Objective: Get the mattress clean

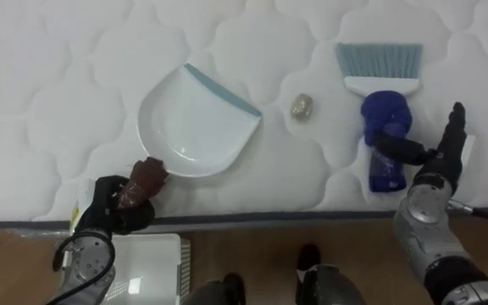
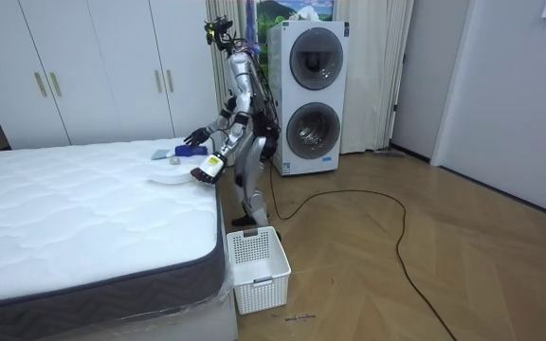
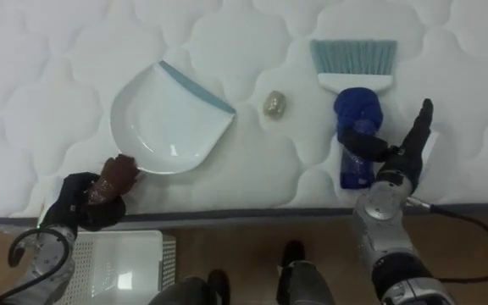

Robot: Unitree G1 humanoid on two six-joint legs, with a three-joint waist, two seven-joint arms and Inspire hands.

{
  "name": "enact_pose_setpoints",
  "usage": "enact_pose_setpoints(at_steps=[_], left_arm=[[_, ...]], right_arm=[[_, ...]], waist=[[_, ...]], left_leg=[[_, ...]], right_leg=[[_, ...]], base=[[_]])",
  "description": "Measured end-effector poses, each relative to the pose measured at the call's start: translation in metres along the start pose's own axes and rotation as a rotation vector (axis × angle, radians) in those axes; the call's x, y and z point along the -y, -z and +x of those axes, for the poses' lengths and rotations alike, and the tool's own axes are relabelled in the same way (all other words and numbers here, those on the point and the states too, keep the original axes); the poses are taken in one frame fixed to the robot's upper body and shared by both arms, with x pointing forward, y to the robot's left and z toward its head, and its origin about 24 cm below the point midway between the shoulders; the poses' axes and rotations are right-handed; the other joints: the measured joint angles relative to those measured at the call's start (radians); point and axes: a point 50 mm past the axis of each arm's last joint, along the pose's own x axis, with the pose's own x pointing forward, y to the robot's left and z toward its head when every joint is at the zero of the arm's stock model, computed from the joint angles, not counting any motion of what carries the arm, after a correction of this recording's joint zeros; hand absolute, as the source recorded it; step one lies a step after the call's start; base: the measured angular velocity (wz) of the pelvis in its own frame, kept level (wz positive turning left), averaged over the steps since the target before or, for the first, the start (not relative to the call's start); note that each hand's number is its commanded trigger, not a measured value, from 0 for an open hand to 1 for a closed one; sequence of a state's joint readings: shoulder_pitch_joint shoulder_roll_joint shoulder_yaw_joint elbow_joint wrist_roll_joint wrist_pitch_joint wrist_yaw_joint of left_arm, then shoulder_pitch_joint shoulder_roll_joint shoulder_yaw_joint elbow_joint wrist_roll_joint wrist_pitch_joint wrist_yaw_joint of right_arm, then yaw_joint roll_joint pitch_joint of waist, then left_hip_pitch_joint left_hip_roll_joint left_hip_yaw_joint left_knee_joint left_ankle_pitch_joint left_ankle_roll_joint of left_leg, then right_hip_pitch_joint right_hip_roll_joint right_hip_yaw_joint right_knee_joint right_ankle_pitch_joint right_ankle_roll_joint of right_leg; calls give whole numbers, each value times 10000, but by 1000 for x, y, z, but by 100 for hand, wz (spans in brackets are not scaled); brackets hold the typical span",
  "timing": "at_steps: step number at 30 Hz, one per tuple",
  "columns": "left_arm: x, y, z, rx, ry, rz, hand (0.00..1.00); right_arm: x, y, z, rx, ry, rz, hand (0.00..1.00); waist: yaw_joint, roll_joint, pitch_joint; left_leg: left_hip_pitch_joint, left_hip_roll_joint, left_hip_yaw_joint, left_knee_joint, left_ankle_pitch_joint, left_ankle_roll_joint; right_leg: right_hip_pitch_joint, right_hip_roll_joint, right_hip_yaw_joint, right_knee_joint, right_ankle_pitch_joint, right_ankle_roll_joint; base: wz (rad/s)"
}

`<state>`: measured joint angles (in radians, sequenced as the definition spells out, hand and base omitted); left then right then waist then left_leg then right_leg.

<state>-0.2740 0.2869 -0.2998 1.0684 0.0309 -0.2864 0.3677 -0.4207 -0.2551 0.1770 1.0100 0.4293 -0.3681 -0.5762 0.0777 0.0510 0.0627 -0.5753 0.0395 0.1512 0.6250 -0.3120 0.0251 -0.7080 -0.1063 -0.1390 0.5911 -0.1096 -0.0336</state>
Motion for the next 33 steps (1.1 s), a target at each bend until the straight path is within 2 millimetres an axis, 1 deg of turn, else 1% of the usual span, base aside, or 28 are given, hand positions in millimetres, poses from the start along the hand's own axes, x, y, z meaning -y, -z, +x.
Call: enact_pose_setpoints(at_steps=[3,9,14,21,24,28,30,32,33], left_arm=[[2,-2,0,70,266,-17,100],[3,0,-1,22,566,2,100],[7,2,-3,9,776,131,100],[8,2,-3,-17,792,136,100],[8,2,-3,-49,940,170,100],[11,2,-4,-105,1157,159,100],[12,2,-4,-111,1233,171,100],[14,1,-4,-45,1481,258,100],[15,0,-4,-24,1531,273,100]], right_arm=[[1,1,1,-134,-204,21,0],[5,4,4,-259,-501,-177,0],[4,4,4,-295,-713,-186,0],[4,5,4,-279,-825,-301,0],[3,6,4,-184,-1041,-922,0],[1,11,3,44,-1517,-2463,0],[3,13,3,157,-1703,-3231,0],[11,16,6,232,-1816,-4387,0],[13,17,6,259,-1831,-4591,0]], waist=[[114,2,1],[124,0,1],[120,0,1],[123,0,1],[136,-1,2],[151,7,5],[190,11,8],[361,10,9],[397,6,11]], left_leg=[[-6,5,-3,-3,-1,-2],[-21,7,-4,6,-1,-1],[-12,16,1,2,-1,-2],[-4,30,7,1,-3,-5],[17,25,22,-3,-3,-6],[6,20,14,9,-4,-7],[-4,29,10,7,-4,-8],[9,25,10,-2,-7,-13],[5,24,10,-5,-7,-13]], right_leg=[[0,10,-8,-13,2,-2],[0,7,-11,-14,3,1],[1,15,-40,-16,4,-1],[1,29,-52,-19,7,-6],[0,32,-33,-1,7,-9],[2,22,-61,10,13,-18],[1,23,-71,0,16,-23],[2,22,-72,3,20,-30],[-1,18,-78,8,20,-30]], base=[[0],[0],[0],[0],[0],[0],[0],[0],[0]])
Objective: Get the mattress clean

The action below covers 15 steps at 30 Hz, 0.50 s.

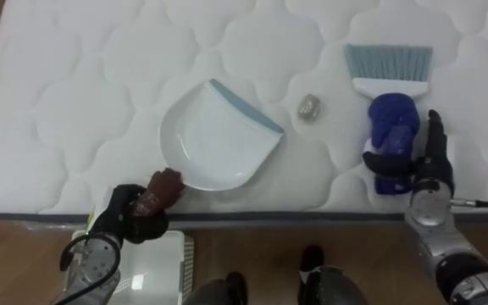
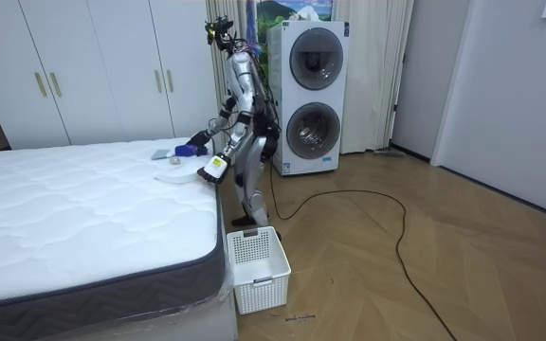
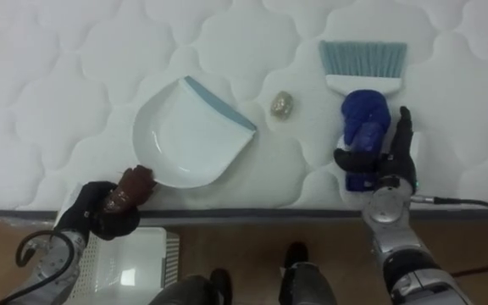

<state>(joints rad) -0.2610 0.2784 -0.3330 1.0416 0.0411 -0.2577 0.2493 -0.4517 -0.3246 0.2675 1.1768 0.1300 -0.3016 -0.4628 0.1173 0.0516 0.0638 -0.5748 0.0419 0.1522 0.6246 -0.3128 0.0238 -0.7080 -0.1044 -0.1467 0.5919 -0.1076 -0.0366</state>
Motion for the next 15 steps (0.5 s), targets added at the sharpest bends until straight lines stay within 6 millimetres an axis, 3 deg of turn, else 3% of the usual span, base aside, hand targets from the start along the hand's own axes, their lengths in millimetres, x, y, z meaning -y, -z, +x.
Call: enact_pose_setpoints(at_steps=[6,7,8,15], left_arm=[[3,-2,0,-35,191,10,100],[3,-2,0,-51,210,-14,100],[3,-2,1,-77,246,-50,100],[6,-2,1,-185,412,88,100]], right_arm=[[-1,3,0,222,-198,-1779,0],[-1,2,0,170,-196,-1843,30],[-2,3,0,120,-193,-1924,100],[6,2,4,69,184,-2582,100]], waist=[[24,-27,16],[24,-30,18],[19,-30,19],[16,-56,35]], left_leg=[[-83,-8,-10,14,0,0],[-87,-11,-23,18,0,0],[-87,-16,-45,25,0,0],[-88,-55,-96,11,1,2]], right_leg=[[-30,-13,-18,4,-4,-5],[-30,-17,-33,3,-4,-5],[-30,-31,-69,9,-4,-5],[-1,-134,-251,-7,-9,-26]], base=[[1],[3],[4],[1]])
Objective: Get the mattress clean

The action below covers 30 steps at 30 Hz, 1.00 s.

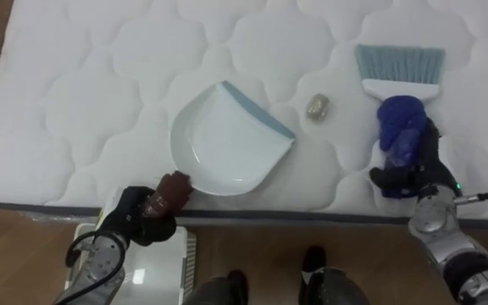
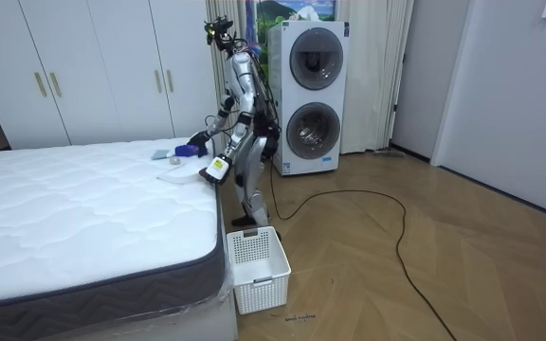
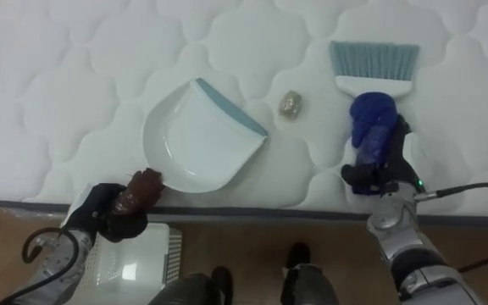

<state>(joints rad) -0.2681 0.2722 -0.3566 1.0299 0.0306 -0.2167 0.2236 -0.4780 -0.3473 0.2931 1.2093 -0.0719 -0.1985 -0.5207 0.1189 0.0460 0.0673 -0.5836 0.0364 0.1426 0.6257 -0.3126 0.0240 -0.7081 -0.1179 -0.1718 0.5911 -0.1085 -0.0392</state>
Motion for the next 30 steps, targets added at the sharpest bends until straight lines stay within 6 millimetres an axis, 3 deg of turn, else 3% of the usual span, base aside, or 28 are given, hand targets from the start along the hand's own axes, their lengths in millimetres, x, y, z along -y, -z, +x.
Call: enact_pose_setpoints(at_steps=[8,30], left_arm=[[2,-1,0,-150,104,-93,100],[2,-5,0,86,238,257,100]], right_arm=[[20,3,9,-176,646,-1112,100],[23,23,5,-725,625,-2103,100]], waist=[[25,-24,15],[82,-81,0]], left_leg=[[7,56,-99,-15,0,-9],[-57,131,-126,173,-16,-17]], right_leg=[[110,-4,-171,-24,-86,-28],[267,-13,-275,-43,-219,56]], base=[[5],[3]])
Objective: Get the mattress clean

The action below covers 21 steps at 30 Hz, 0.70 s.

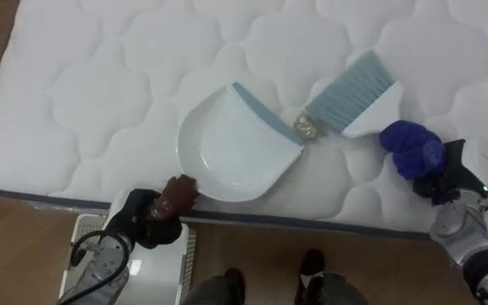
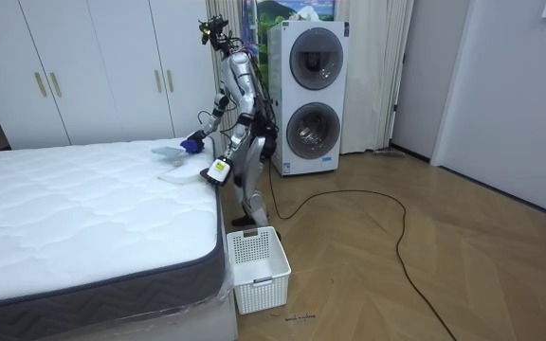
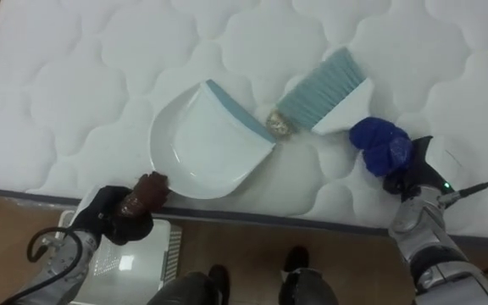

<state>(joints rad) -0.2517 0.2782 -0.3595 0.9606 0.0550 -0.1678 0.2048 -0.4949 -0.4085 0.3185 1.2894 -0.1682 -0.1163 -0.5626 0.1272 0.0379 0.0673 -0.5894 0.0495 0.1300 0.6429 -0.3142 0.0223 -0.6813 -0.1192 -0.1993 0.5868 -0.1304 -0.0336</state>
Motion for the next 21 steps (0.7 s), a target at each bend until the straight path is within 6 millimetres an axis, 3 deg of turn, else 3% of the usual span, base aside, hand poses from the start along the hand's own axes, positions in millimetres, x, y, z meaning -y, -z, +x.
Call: enact_pose_setpoints(at_steps=[9,12,14,16,21], left_arm=[[-14,-12,5,580,-380,1869,100],[-23,-16,5,897,-664,2629,100],[-31,-17,5,1081,-912,3195,100],[-36,-17,4,1116,-1076,3416,100],[-44,-16,3,1276,-1260,4331,100]], right_arm=[[17,5,9,-243,265,-349,100],[26,7,13,-243,476,-451,100],[39,10,18,0,738,-1196,100],[52,9,23,185,1030,-1798,100],[84,0,35,913,1804,-3415,100]], waist=[[-101,-202,-2],[-115,-509,-6],[-139,-789,7],[-138,-933,-4],[-215,-958,-2]], left_leg=[[-140,-141,25,109,-7,44],[-122,-184,57,138,5,56],[-114,-185,94,170,5,58],[-123,-158,96,201,4,60],[-97,-78,188,225,-28,103]], right_leg=[[-228,-164,180,437,-116,49],[-275,-195,243,543,-120,44],[-295,-194,294,571,-112,47],[-283,-172,283,531,-76,45],[-241,-114,257,352,11,44]], base=[[8],[0],[-4],[-2],[-6]])
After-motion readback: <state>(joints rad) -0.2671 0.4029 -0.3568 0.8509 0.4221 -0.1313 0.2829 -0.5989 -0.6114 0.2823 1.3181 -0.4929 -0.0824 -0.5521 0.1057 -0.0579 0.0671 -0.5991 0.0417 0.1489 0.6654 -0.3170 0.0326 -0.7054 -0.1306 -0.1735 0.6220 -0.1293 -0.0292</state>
